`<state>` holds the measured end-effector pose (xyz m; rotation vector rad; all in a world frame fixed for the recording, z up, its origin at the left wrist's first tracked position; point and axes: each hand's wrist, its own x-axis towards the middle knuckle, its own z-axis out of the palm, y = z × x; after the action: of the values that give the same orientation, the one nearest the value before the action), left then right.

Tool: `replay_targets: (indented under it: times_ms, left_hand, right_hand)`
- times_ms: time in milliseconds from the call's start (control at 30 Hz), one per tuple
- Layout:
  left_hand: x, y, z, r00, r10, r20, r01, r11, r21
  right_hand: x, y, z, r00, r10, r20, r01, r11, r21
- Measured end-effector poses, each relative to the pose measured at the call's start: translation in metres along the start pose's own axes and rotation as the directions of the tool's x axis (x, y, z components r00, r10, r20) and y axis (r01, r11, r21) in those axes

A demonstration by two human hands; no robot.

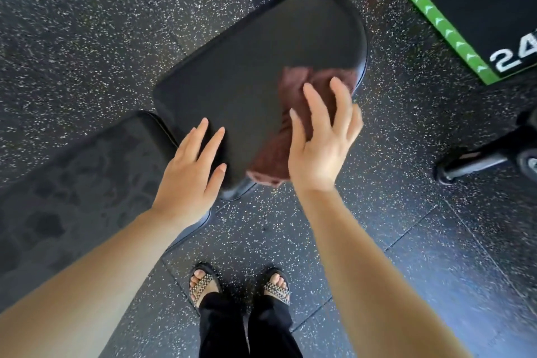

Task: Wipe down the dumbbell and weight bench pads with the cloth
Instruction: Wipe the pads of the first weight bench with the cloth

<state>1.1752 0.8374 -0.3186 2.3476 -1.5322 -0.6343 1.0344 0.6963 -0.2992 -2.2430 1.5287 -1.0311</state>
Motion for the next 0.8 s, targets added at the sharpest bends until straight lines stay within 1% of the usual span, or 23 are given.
replay_targets:
  times_ms: [67, 100, 167, 233, 367, 433, 500, 567, 633, 767, 800]
  left_hand:
    - [-0.002, -0.002, 0.000, 1.000, -0.001, 0.005, 0.001, 1.000, 0.003]
    - [-0.003, -0.002, 0.000, 1.000, -0.010, 0.005, 0.010, 1.000, 0.000]
    - [-0.006, 0.001, 0.003, 1.000, -0.031, -0.003, 0.031, 0.999, -0.016]
    - [-0.007, 0.005, 0.004, 0.998, -0.057, -0.016, 0.056, 0.997, -0.049]
    - [-0.014, 0.003, 0.002, 0.997, -0.073, -0.014, 0.072, 0.993, -0.089]
    - [-0.026, -0.008, -0.001, 0.994, -0.106, -0.008, 0.105, 0.991, -0.083]
    - [-0.043, -0.028, -0.004, 0.982, -0.189, -0.007, 0.188, 0.980, -0.070]
    - [-0.062, -0.055, -0.007, 0.961, -0.277, 0.002, 0.277, 0.960, -0.030]
    - [-0.082, -0.085, -0.011, 0.940, -0.341, 0.011, 0.341, 0.940, 0.023]
    - [-0.112, -0.143, -0.021, 0.891, -0.454, -0.009, 0.453, 0.889, 0.065]
    - [-0.118, -0.156, -0.024, 0.877, -0.480, -0.028, 0.481, 0.875, 0.063]
  right_hand:
    - [0.027, -0.001, 0.000, 0.999, 0.030, -0.038, -0.032, 0.999, -0.039]
    - [0.037, -0.003, 0.000, 0.999, 0.036, -0.019, -0.037, 0.997, -0.068]
    - [0.043, -0.008, 0.000, 0.997, 0.015, 0.071, -0.005, 0.992, -0.127]
    - [0.034, -0.012, -0.002, 0.985, -0.039, 0.165, 0.063, 0.988, -0.144]
    - [-0.005, -0.023, -0.002, 0.941, -0.149, 0.304, 0.181, 0.980, -0.079]
    - [-0.031, -0.036, 0.005, 0.888, -0.213, 0.408, 0.254, 0.966, -0.047]
    - [-0.053, -0.051, 0.015, 0.821, -0.260, 0.507, 0.307, 0.952, -0.010]
    - [-0.063, -0.070, 0.029, 0.767, -0.265, 0.584, 0.305, 0.952, 0.031]
    - [-0.066, -0.092, 0.046, 0.731, -0.264, 0.630, 0.281, 0.957, 0.074]
    - [-0.073, -0.141, 0.088, 0.717, -0.338, 0.609, 0.234, 0.941, 0.245]
    - [-0.080, -0.150, 0.098, 0.699, -0.344, 0.627, 0.217, 0.938, 0.272]
